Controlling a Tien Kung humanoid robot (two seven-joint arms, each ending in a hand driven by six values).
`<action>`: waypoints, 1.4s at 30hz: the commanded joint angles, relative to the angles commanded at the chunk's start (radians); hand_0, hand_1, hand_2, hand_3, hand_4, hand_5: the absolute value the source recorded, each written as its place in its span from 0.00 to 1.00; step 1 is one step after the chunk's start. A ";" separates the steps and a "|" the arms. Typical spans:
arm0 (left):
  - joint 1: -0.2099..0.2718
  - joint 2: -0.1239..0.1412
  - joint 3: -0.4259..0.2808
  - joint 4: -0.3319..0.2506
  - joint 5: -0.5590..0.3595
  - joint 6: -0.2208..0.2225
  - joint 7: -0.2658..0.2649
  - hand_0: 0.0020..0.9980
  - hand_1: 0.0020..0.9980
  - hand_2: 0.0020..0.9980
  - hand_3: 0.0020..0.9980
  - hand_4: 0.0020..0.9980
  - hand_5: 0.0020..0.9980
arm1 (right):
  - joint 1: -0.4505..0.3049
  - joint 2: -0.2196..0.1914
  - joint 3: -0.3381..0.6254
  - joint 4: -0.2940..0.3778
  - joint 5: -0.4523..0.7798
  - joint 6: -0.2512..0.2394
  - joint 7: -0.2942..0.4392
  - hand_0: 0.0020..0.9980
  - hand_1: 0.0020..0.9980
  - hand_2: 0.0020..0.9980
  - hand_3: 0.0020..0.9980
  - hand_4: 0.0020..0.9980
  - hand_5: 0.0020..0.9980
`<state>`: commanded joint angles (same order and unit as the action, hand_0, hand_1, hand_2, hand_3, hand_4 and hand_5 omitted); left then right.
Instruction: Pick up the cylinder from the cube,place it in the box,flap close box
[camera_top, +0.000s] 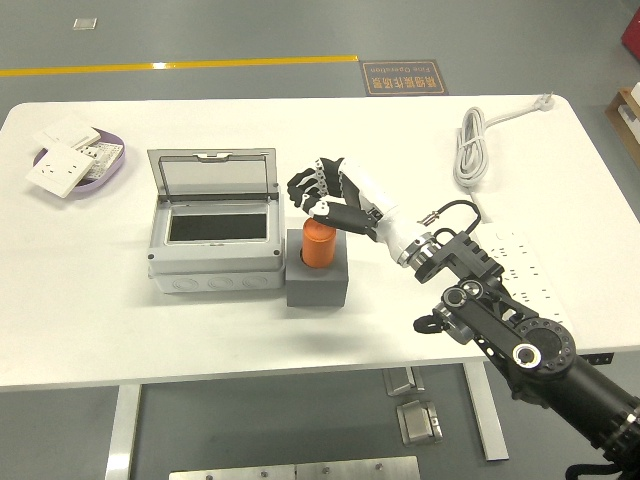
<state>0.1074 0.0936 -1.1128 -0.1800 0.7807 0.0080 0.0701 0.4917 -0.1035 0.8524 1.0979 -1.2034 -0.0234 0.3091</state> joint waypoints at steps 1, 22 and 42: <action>0.000 0.000 0.000 0.000 0.000 0.000 0.000 0.92 0.85 0.86 0.95 0.00 0.00 | 0.000 0.000 -0.001 -0.002 0.000 0.000 0.000 0.51 0.46 0.46 0.51 0.69 0.28; -0.020 -0.001 0.010 0.000 0.012 -0.010 -0.007 0.92 0.85 0.86 0.95 0.00 0.00 | -0.008 0.017 -0.053 -0.066 -0.001 0.002 -0.006 0.68 0.58 0.51 0.54 0.81 0.27; -0.034 0.001 0.023 0.000 0.016 -0.018 -0.017 0.92 0.85 0.86 0.95 0.00 0.00 | -0.009 0.026 -0.078 -0.093 -0.013 -0.007 -0.010 0.67 0.59 0.50 0.56 0.83 0.30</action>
<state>0.0733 0.0948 -1.0899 -0.1800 0.7969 -0.0103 0.0533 0.4829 -0.0773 0.7739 1.0045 -1.2163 -0.0309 0.2987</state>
